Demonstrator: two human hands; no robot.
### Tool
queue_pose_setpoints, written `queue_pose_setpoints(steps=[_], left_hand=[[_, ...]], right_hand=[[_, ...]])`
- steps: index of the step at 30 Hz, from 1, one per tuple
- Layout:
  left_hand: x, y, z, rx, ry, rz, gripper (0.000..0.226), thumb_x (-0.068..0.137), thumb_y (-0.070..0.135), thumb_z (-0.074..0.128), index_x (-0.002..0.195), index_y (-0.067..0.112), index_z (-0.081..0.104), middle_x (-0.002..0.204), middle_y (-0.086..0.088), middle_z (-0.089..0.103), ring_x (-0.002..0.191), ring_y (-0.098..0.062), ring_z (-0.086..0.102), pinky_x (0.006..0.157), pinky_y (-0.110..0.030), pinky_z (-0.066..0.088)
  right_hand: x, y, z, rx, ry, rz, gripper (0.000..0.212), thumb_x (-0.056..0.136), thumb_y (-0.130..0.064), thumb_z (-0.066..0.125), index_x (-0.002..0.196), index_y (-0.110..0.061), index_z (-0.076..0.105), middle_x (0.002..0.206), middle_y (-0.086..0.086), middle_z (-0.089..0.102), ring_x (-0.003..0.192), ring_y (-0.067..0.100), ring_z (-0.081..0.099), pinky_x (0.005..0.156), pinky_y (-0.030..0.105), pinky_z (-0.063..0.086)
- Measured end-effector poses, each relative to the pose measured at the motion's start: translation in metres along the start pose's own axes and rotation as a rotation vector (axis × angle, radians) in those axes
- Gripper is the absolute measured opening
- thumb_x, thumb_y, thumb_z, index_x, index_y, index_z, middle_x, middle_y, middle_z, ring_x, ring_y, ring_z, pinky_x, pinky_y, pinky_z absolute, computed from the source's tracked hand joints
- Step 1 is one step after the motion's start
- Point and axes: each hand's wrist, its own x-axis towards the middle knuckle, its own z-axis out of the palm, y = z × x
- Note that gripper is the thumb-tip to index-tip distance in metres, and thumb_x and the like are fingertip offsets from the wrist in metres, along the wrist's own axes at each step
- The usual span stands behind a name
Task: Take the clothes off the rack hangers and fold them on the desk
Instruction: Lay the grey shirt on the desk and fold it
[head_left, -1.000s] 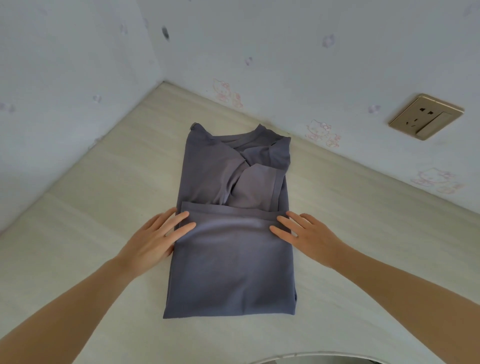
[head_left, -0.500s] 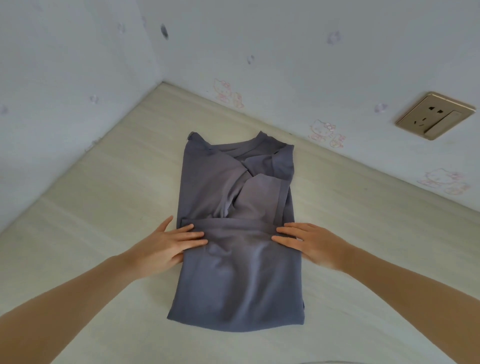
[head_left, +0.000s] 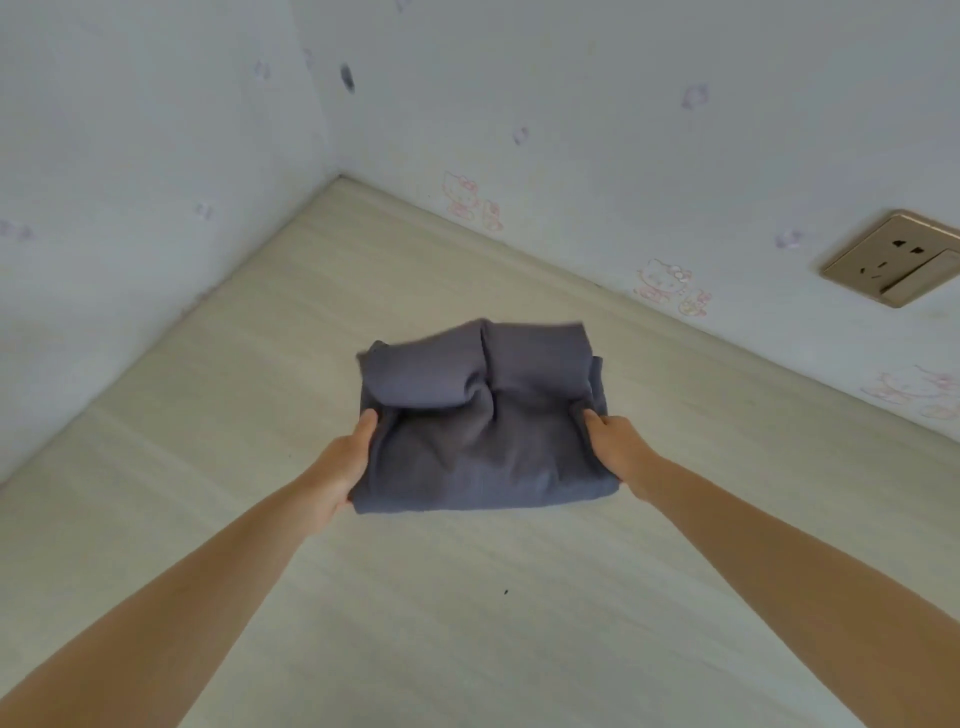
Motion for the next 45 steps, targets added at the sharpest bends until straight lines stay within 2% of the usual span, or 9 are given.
queue_pose_setpoints(steps=[5, 10, 13, 16, 23, 27, 32, 36, 45], left_hand=[[-0.005, -0.01, -0.001, 0.172, -0.018, 0.084, 0.048, 0.094, 0.041, 0.059, 0.131, 0.011, 0.058, 0.12, -0.002, 0.068, 0.108, -0.023, 0.064, 0.099, -0.043, 0.05], [-0.01, -0.003, -0.005, -0.087, -0.133, 0.064, 0.046, 0.085, 0.036, 0.072, 0.124, 0.013, 0.063, 0.112, -0.001, 0.073, 0.104, -0.022, 0.068, 0.096, -0.044, 0.052], [-0.007, 0.004, -0.002, -0.098, -0.036, 0.021, 0.045, 0.089, 0.047, 0.064, 0.117, 0.012, 0.064, 0.111, -0.002, 0.072, 0.102, -0.023, 0.068, 0.088, -0.038, 0.054], [-0.002, 0.013, 0.004, 0.099, 0.115, 0.033, 0.049, 0.089, 0.052, 0.06, 0.109, 0.008, 0.06, 0.107, -0.004, 0.066, 0.098, -0.025, 0.064, 0.083, -0.039, 0.051], [0.009, 0.034, 0.02, -0.035, 0.214, 0.035, 0.03, 0.088, 0.032, 0.068, 0.1, 0.005, 0.063, 0.101, -0.009, 0.067, 0.085, -0.026, 0.062, 0.077, -0.037, 0.046], [0.007, 0.034, 0.025, -0.051, 0.256, 0.114, 0.019, 0.088, 0.025, 0.066, 0.101, 0.011, 0.062, 0.104, -0.009, 0.067, 0.094, -0.029, 0.063, 0.081, -0.04, 0.051], [0.001, 0.018, 0.028, 0.366, 0.493, 0.044, 0.029, 0.093, 0.034, 0.057, 0.116, 0.017, 0.054, 0.126, -0.011, 0.042, 0.116, -0.038, 0.041, 0.095, -0.047, 0.04], [-0.001, 0.017, 0.035, 0.166, 0.423, 0.1, 0.018, 0.097, 0.019, 0.052, 0.11, 0.009, 0.049, 0.122, -0.016, 0.051, 0.097, -0.034, 0.05, 0.084, -0.042, 0.042], [-0.028, 0.012, 0.041, -0.172, 0.224, 0.072, 0.014, 0.097, 0.018, 0.055, 0.1, 0.004, 0.057, 0.106, -0.011, 0.06, 0.094, -0.03, 0.056, 0.083, -0.039, 0.043]], right_hand=[[0.001, -0.007, 0.005, 0.004, 0.06, -0.014, 0.055, 0.101, -0.045, 0.022, 0.141, -0.012, 0.041, 0.139, 0.016, 0.048, 0.122, 0.036, 0.048, 0.099, 0.043, 0.036], [0.0, -0.008, 0.005, 0.029, 0.105, -0.089, 0.04, 0.1, -0.048, 0.032, 0.11, -0.012, 0.045, 0.115, 0.012, 0.056, 0.094, 0.028, 0.051, 0.08, 0.037, 0.036], [0.003, -0.01, 0.007, -0.103, 0.193, -0.195, 0.035, 0.099, -0.047, 0.039, 0.102, -0.011, 0.043, 0.108, 0.012, 0.056, 0.086, 0.027, 0.054, 0.074, 0.037, 0.041], [0.009, -0.015, 0.006, -0.178, 0.259, -0.256, 0.04, 0.095, -0.05, 0.044, 0.112, -0.014, 0.043, 0.116, 0.011, 0.047, 0.1, 0.032, 0.052, 0.085, 0.044, 0.045], [0.03, -0.036, 0.004, -0.377, 0.259, -0.232, 0.045, 0.099, -0.042, 0.042, 0.124, -0.005, 0.048, 0.128, 0.021, 0.04, 0.115, 0.04, 0.042, 0.096, 0.043, 0.037], [0.034, -0.037, 0.001, -0.18, 0.243, -0.254, 0.036, 0.1, -0.03, 0.042, 0.124, -0.004, 0.05, 0.122, 0.017, 0.055, 0.107, 0.035, 0.053, 0.087, 0.039, 0.043], [0.031, -0.035, -0.002, 0.093, 0.131, -0.14, 0.03, 0.099, -0.03, 0.046, 0.115, -0.007, 0.053, 0.113, 0.011, 0.058, 0.098, 0.028, 0.055, 0.081, 0.037, 0.044], [0.021, -0.03, 0.0, 0.183, 0.105, -0.073, 0.032, 0.099, -0.029, 0.046, 0.12, -0.005, 0.053, 0.117, 0.012, 0.058, 0.102, 0.03, 0.056, 0.086, 0.038, 0.046], [-0.028, 0.001, -0.004, 0.453, 0.085, 0.076, 0.03, 0.1, -0.026, 0.041, 0.123, -0.009, 0.048, 0.117, 0.007, 0.054, 0.102, 0.026, 0.052, 0.085, 0.036, 0.042]])
